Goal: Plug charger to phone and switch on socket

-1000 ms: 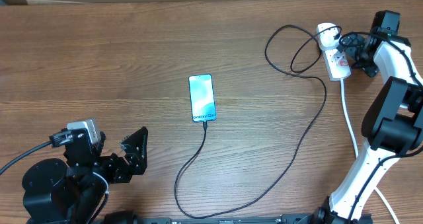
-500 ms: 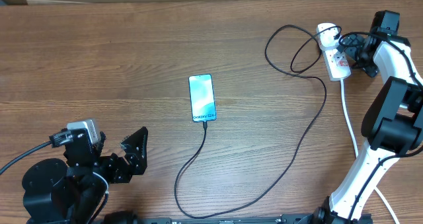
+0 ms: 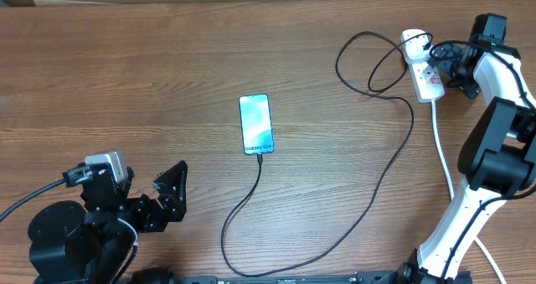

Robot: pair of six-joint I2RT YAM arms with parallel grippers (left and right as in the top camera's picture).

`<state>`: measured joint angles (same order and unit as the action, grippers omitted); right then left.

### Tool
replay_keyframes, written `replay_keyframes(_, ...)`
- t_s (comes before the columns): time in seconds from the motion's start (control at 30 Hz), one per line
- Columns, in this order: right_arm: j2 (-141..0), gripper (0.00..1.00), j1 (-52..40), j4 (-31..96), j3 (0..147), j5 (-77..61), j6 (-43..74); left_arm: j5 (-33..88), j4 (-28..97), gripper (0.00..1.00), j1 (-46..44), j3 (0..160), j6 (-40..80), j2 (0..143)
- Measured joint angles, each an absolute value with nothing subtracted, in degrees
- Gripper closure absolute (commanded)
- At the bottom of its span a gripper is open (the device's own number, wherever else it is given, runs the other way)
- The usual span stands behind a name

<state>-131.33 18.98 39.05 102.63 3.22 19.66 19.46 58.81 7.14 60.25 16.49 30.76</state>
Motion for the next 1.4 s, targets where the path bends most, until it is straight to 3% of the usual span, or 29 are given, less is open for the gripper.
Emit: replay_keyframes(1.4, -131.33, 0.00, 19.14, 39.35, 102.63, 0.40, 16.75, 19.46, 60.05, 0.01, 7.14, 60.25, 16.51, 30.74)
